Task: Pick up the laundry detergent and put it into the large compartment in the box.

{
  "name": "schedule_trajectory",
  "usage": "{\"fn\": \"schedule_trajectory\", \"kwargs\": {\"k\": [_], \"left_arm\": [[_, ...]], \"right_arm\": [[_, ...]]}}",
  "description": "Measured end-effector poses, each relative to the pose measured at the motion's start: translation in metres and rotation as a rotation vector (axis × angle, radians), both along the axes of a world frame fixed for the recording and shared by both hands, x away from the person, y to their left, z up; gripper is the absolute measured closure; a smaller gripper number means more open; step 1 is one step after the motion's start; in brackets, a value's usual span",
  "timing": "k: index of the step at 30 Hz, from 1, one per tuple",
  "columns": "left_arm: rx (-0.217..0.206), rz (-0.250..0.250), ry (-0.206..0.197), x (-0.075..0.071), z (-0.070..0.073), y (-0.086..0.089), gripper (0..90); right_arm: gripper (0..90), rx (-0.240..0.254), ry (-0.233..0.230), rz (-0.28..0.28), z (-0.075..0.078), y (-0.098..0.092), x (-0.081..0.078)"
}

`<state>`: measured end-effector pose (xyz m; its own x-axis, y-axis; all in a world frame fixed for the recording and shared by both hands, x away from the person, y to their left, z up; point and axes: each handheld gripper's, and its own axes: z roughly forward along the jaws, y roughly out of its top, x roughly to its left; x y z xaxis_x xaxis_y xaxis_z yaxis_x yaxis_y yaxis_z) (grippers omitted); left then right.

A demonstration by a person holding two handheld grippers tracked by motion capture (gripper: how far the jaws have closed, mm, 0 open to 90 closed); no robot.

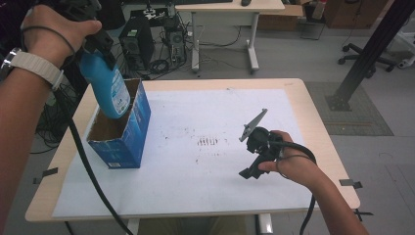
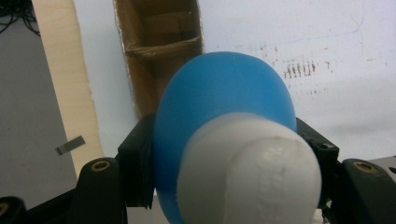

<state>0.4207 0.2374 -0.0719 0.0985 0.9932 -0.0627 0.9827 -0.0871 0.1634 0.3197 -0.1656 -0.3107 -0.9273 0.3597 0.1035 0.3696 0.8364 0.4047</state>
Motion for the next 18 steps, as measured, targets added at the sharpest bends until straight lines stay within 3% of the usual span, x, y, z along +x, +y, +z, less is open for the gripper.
{"fn": "schedule_trajectory", "kwargs": {"k": [18], "left_arm": [[-0.006, 0.039, 0.010, 0.003, -0.015, 0.014, 37.1]], "right_arm": [[10.5, 0.003, 0.000, 0.002, -0.001, 0.001, 0.000]]}}
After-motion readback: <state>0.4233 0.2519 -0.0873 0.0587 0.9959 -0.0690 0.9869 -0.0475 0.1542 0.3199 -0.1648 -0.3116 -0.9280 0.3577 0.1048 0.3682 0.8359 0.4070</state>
